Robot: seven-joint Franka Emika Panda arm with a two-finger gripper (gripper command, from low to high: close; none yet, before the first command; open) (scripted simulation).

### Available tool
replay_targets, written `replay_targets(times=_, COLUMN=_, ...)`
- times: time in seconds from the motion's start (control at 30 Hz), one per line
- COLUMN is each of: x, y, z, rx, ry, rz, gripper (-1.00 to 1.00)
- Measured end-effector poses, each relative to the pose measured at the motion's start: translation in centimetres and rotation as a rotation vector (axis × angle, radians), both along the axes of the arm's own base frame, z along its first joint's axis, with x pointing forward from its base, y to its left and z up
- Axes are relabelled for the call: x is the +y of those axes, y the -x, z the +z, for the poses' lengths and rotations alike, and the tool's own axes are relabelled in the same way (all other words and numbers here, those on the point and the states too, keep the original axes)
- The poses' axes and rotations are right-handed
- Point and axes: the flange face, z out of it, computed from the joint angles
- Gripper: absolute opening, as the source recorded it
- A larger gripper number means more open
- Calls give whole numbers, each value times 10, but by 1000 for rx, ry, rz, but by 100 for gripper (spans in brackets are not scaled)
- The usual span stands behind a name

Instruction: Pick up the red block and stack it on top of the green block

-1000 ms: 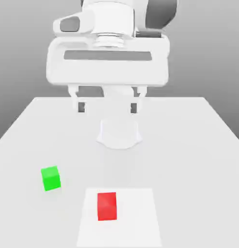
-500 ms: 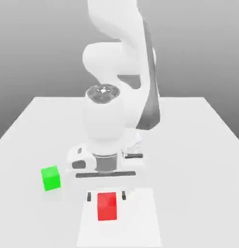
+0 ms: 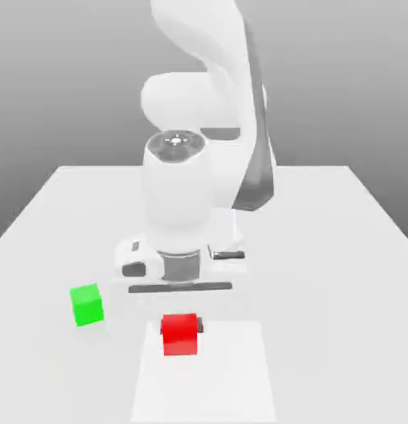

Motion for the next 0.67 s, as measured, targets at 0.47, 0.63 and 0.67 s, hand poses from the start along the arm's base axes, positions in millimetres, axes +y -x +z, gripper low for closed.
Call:
replay_targets(times=0.47, x=-142, y=117, z=-4, rx=-4, ry=-8, rz=-642, gripper=-100)
replay_targets(times=0.63, x=-140, y=117, z=-29, rx=-4, ry=-7, rz=-639, gripper=100)
replay_targets(times=0.67, x=-140, y=117, z=-29, rx=-4, ry=-7, rz=-639, gripper=100)
